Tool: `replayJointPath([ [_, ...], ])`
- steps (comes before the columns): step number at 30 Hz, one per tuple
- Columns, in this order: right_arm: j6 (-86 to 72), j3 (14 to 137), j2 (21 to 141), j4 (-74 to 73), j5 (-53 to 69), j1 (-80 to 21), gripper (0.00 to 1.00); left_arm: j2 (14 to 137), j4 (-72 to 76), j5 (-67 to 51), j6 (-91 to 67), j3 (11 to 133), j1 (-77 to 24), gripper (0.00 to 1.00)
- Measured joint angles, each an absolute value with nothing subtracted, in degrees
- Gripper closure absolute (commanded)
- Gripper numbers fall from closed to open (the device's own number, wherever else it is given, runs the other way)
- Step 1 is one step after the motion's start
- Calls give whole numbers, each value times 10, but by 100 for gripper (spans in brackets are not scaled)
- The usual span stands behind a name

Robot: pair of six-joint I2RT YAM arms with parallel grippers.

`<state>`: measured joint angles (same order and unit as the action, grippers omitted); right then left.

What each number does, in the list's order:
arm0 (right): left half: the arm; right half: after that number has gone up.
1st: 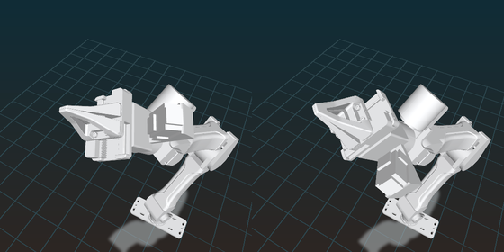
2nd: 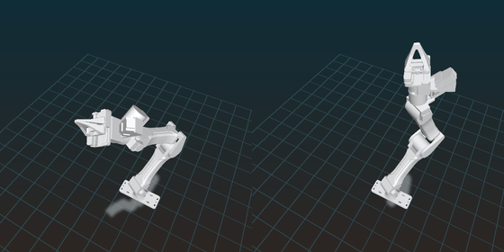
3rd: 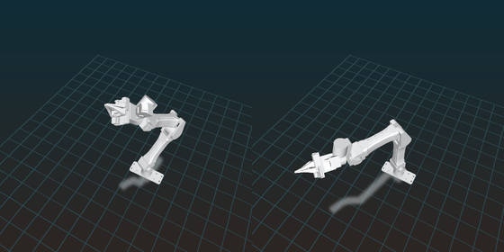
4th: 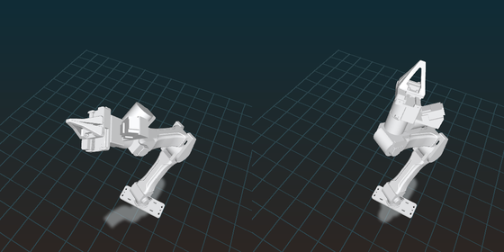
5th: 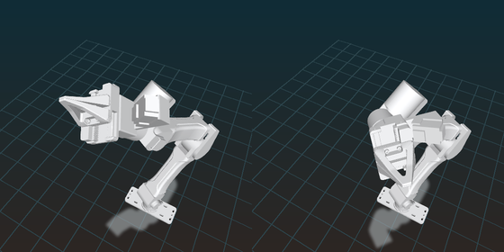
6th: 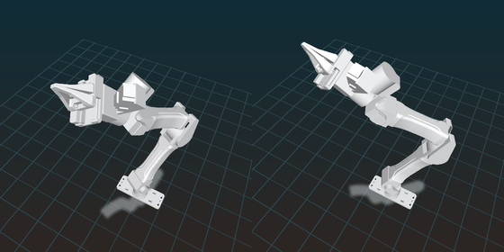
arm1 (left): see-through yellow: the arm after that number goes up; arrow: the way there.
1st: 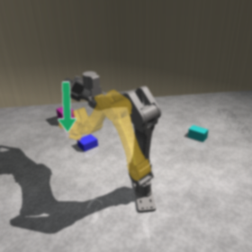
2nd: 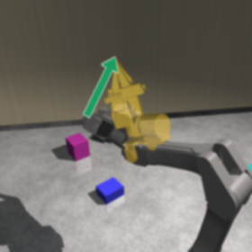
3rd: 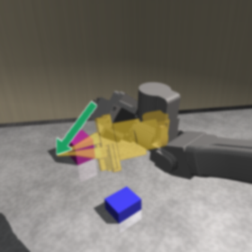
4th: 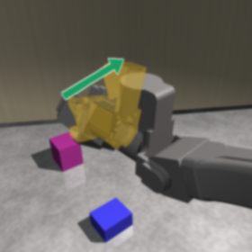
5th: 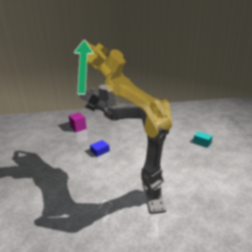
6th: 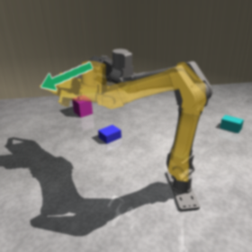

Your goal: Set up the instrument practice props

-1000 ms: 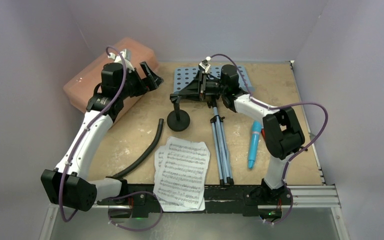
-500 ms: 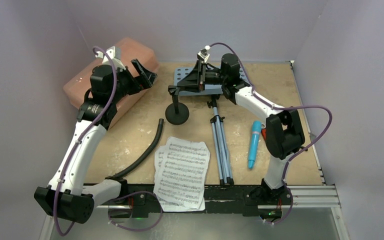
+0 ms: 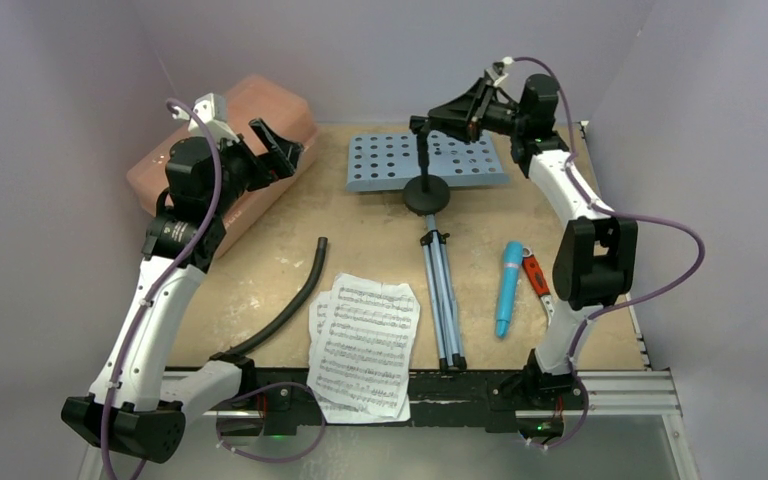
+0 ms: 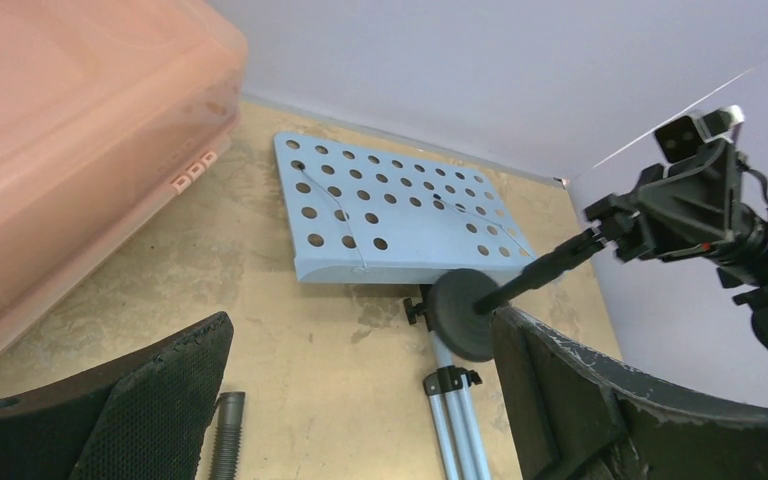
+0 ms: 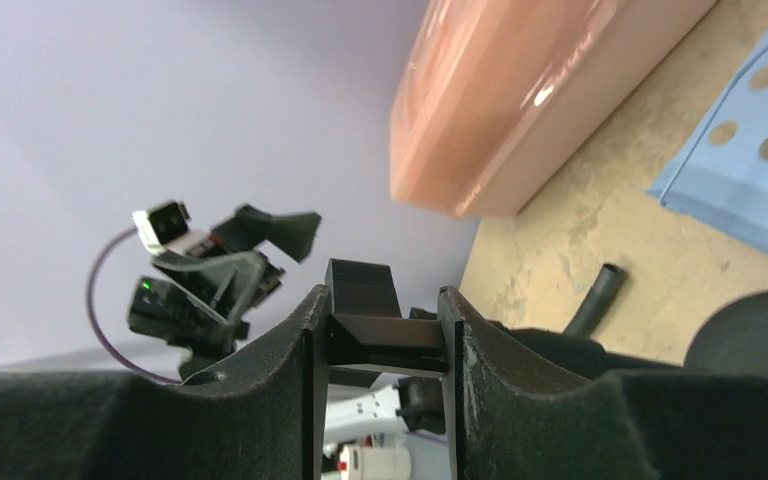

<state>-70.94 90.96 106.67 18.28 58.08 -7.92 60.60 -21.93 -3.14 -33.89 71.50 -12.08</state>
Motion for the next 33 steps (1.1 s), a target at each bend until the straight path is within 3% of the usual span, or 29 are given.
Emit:
replayJointPath([
  [13,-778,1042,1119,218,577,29,100,583,-220,-22,-338,697,-121,1],
  [28,-788,1016,1121,227,493,183,100,576,-219,-21,-339,689,-121,1],
  [33,-772,957,1118,243,483,216,100,575,-217,-28,-339,682,-121,1],
])
